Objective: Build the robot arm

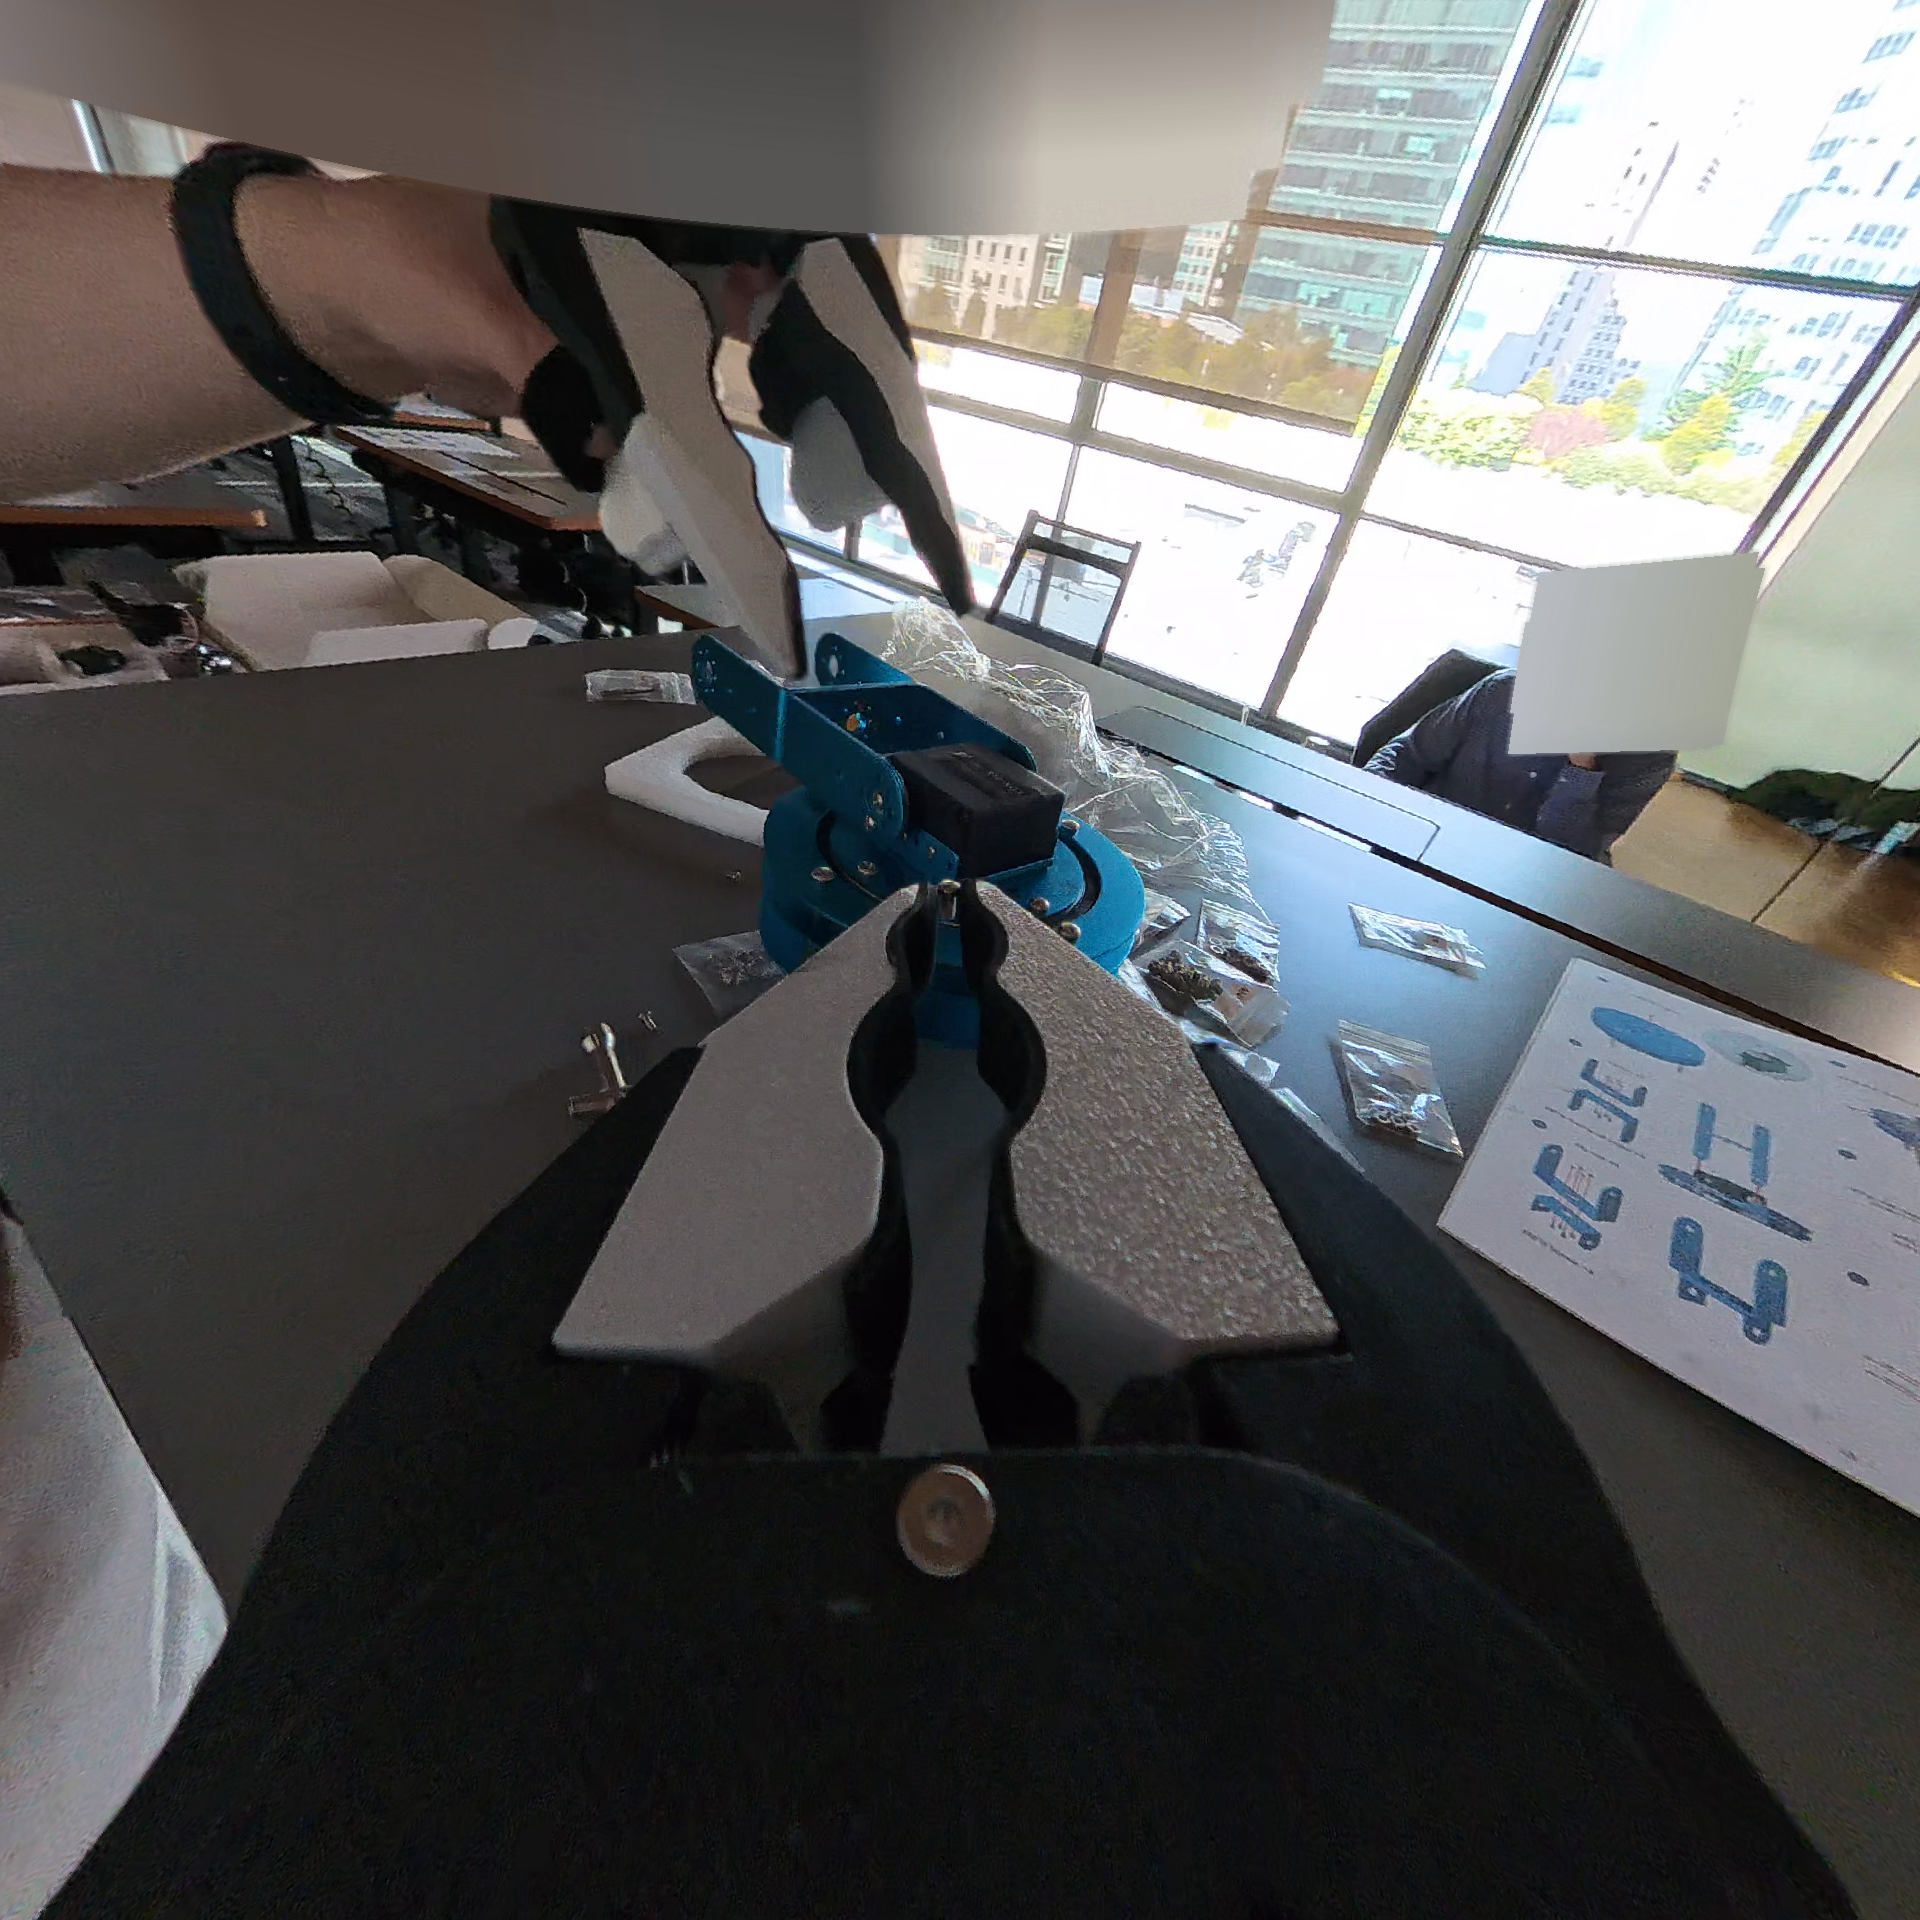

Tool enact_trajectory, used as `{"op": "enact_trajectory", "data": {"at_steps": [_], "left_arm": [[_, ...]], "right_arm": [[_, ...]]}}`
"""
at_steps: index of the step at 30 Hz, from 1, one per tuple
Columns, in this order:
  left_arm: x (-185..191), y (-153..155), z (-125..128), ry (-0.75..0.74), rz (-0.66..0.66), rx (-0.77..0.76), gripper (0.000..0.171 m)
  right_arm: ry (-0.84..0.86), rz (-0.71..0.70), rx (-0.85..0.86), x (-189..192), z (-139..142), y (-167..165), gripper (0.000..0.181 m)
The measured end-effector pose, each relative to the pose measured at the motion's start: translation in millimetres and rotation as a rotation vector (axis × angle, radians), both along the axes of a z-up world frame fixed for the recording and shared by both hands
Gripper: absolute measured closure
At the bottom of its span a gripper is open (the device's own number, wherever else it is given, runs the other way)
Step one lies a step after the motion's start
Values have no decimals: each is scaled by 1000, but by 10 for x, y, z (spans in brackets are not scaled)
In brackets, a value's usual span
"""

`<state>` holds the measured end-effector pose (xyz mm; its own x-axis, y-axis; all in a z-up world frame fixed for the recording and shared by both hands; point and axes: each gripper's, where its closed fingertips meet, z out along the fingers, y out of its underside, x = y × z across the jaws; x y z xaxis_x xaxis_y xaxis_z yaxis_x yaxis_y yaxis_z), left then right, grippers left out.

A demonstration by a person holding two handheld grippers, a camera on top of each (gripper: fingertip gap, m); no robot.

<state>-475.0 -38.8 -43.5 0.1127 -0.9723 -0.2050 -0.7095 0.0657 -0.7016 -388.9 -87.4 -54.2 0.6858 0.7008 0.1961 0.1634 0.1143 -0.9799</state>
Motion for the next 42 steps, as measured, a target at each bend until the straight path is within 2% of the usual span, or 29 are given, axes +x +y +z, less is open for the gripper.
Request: {"op": "enact_trajectory", "data": {"at_steps": [2, 4, 8, 11, 14, 18, 22, 30, 32, 38, 42], "left_arm": [[-87, -150, 34, -108, 25, 64, 115], [-169, -257, -50, -134, 30, 228, 117], [-139, -345, -370, -56, -28, 671, 119], [-70, -305, -551, 23, -46, 868, 124], [-25, -229, -684, 67, -50, 942, 121], [55, -180, -777, 93, -76, 1053, 126], [91, -140, -724, 75, -45, 1166, 138], [170, -138, -710, 86, -53, 1335, 140], [180, -103, -718, 104, -48, 1383, 136], [215, -91, -687, 103, -27, 1323, 140], [229, -63, -594, 117, 3, 1198, 140]], "right_arm": [[-11, -17, -6, 20, -43, 2, 179], [-23, -20, -16, 52, -78, 30, 179], [-21, 10, -17, 152, -47, 118, 179], [-10, 56, -22, 227, 48, 167, 179], [-27, 96, -2, 304, 148, 179, 179], [-60, 129, 15, 359, 193, 194, 179], [-89, 167, 16, 305, 179, 196, 179], [-132, 210, 41, 109, 173, 143, 179], [-140, 209, 47, 77, 177, 122, 179], [-170, 198, 50, 32, 169, 34, 178], [-165, 187, 51, 34, 188, -2, 179]]}}
